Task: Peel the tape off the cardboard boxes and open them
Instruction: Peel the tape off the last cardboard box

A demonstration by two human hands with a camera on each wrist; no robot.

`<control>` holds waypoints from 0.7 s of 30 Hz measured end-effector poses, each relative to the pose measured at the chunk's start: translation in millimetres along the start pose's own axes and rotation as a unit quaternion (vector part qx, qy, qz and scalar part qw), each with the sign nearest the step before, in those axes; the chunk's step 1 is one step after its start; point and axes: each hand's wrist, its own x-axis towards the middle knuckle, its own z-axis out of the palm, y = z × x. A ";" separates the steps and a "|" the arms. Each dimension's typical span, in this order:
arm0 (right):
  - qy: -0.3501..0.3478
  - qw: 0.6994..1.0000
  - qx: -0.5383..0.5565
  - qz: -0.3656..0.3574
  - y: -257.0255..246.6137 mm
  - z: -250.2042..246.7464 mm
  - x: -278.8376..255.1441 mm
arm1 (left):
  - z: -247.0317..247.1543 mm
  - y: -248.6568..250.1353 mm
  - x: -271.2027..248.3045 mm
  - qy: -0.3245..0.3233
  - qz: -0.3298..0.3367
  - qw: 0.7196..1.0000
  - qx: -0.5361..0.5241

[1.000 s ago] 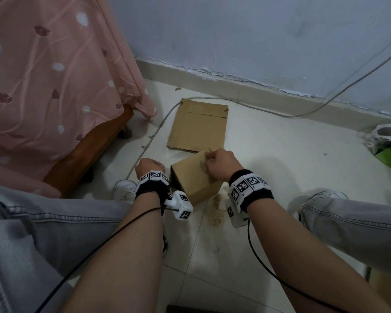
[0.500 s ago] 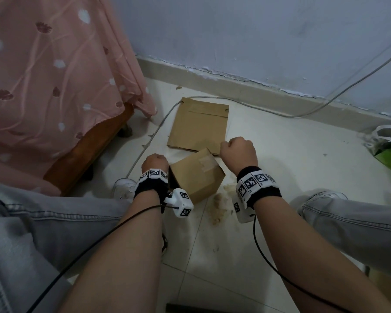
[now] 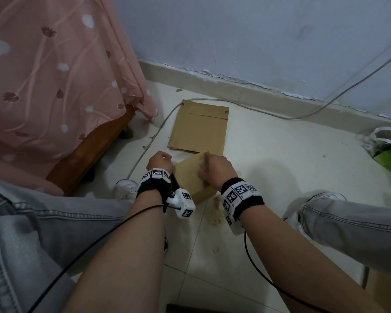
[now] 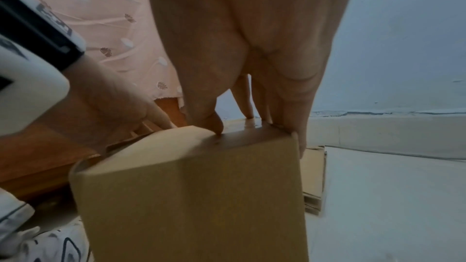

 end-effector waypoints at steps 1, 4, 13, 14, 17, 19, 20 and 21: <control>0.006 1.000 -0.003 0.003 -0.7 1.1 0.6 | 1.2 -1.3 1.7 0.006 0.009 1.000 0.005; 0.021 0.999 -0.026 0.006 -2.8 6.5 2.2 | 0.5 -3.2 2.2 0.008 0.018 1.000 0.010; -0.027 0.999 0.041 -0.001 0.6 -8.5 -1.6 | 12.9 4.9 -12.4 -0.155 0.105 0.979 0.083; -0.028 0.999 0.029 -0.002 -0.3 -5.2 -0.5 | 12.8 5.4 -12.6 -0.150 0.108 0.979 0.081; 0.000 1.000 -0.003 -0.006 -0.7 11.4 -0.9 | 13.9 3.9 -14.2 -0.143 0.108 0.982 0.063; 0.018 1.000 -0.014 -0.003 -0.7 13.9 -1.4 | 16.2 1.5 -14.7 -0.138 0.102 0.984 0.049; 0.025 1.000 -0.017 -0.002 -1.2 12.8 -0.5 | 17.3 0.5 -14.1 -0.135 0.101 0.985 0.041; 0.030 0.999 -0.017 -0.002 -1.1 11.8 1.2 | 17.9 0.0 -13.9 -0.133 0.100 0.985 0.036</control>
